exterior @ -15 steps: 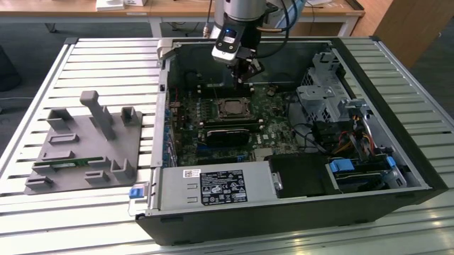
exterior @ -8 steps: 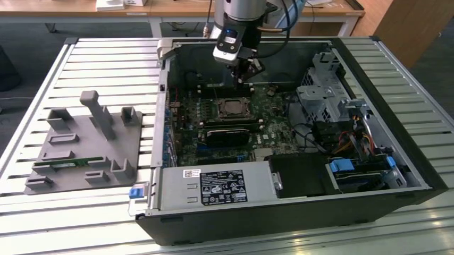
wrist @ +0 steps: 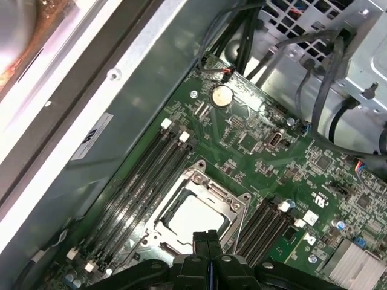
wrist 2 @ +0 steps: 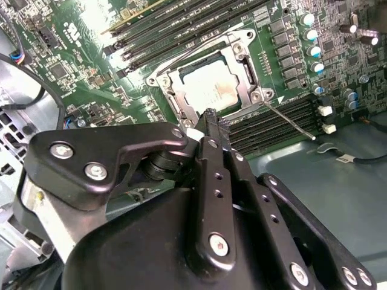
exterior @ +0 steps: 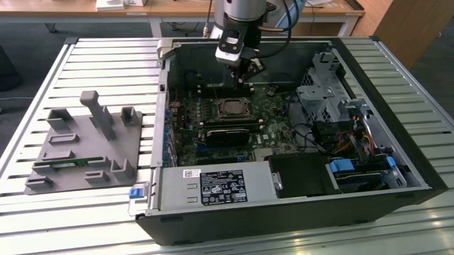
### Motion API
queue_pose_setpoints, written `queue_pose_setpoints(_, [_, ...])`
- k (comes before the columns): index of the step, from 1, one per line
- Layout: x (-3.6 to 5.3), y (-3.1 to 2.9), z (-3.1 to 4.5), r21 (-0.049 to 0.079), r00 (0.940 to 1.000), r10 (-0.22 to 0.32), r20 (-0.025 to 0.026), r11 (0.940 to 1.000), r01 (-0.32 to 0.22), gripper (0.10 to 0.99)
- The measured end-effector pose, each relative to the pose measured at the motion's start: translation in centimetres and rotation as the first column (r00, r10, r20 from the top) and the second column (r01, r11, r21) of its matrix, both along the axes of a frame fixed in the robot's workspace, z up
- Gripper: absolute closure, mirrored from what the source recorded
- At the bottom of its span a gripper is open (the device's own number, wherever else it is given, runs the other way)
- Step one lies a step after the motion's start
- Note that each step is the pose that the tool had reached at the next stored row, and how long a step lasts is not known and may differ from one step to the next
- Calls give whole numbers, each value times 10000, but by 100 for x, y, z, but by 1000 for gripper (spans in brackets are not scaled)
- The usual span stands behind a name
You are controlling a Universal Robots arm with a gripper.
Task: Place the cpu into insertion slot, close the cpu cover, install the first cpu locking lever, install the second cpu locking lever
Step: 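Install the first cpu locking lever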
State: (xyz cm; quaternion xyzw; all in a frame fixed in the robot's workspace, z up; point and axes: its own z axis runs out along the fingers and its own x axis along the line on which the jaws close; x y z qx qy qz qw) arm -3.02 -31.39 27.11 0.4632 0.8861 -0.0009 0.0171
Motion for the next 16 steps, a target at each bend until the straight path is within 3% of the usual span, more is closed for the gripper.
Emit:
queue_pose_setpoints(5, [0, 0, 0, 0, 9973, 735, 0, 9973, -735, 980])
queue_pose_setpoints(9, [0, 0, -1, 0, 9895, 1444, 1, 9895, -1444, 980])
queue_pose_setpoints(12, [0, 0, -3, 0, 9799, 1993, 1, 9799, -1993, 980])
queue_pose_setpoints(13, [0, 0, -5, 1, 9721, 2344, 1, 9721, -2344, 980])
queue_pose_setpoints(16, [0, 0, -8, 0, 9581, 2864, 0, 9581, -2864, 980])
